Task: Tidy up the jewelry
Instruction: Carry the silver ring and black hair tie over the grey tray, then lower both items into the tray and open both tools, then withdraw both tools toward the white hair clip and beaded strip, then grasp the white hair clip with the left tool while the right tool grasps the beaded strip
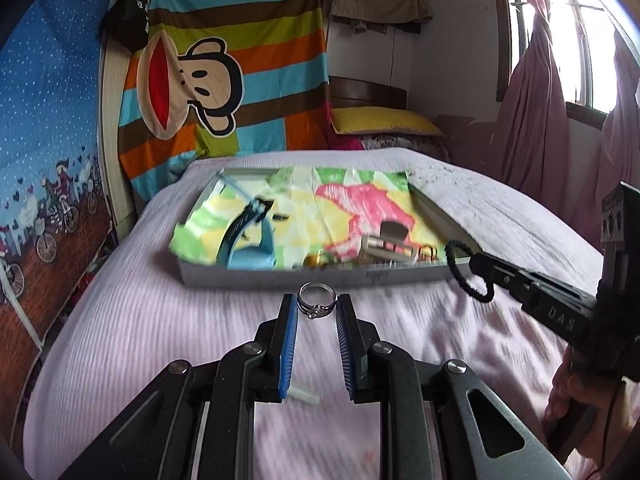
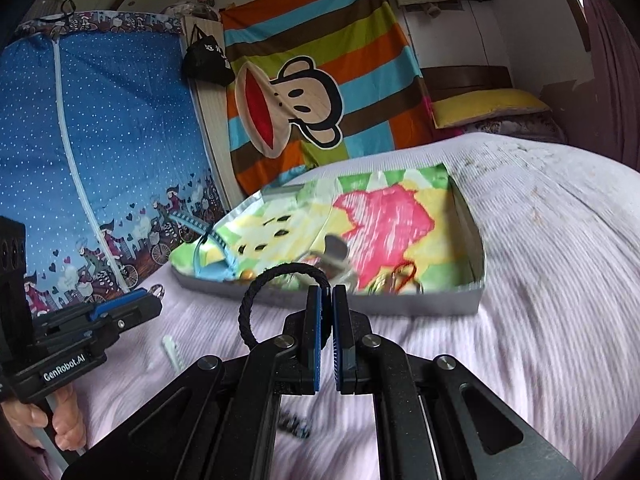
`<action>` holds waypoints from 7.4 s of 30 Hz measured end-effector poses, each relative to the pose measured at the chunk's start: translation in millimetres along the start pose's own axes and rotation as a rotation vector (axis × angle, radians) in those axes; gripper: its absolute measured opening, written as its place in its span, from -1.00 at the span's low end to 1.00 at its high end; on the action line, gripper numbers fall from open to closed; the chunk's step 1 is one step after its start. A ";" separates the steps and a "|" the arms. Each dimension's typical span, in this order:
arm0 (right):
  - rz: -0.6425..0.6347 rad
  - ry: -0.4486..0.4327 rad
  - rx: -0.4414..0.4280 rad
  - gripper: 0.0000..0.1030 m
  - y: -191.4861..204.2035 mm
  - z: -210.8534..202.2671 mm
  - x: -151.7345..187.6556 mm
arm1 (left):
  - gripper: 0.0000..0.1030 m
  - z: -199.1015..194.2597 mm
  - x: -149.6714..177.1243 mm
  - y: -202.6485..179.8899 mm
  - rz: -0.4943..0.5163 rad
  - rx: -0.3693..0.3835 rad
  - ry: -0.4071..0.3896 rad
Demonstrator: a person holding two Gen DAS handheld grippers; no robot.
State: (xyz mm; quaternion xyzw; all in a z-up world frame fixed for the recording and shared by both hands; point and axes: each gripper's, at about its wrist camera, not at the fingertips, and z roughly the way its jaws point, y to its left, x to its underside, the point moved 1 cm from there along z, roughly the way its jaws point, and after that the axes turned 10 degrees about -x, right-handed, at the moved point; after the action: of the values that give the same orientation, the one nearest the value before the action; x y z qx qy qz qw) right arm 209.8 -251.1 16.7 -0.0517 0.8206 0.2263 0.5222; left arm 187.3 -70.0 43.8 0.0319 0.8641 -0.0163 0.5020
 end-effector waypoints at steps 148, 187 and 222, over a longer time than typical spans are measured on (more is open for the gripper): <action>-0.146 0.191 0.102 0.73 39.5 -10.2 48.1 | 0.98 -0.3 46.6 30.8 0.029 -0.105 0.153; -0.062 0.322 -0.025 -0.39 34.5 19.1 64.5 | -0.49 32.6 52.7 42.3 -0.103 -0.026 0.252; -0.092 0.382 -0.090 -0.58 48.1 39.0 71.2 | -0.89 53.8 50.7 53.1 -0.164 0.049 0.308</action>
State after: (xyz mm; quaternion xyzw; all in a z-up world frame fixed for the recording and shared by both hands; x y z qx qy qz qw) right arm 194.8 -180.8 -44.5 -0.1543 0.8906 0.2246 0.3641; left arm 212.6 -18.3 -26.7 -0.0241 0.9299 -0.0731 0.3598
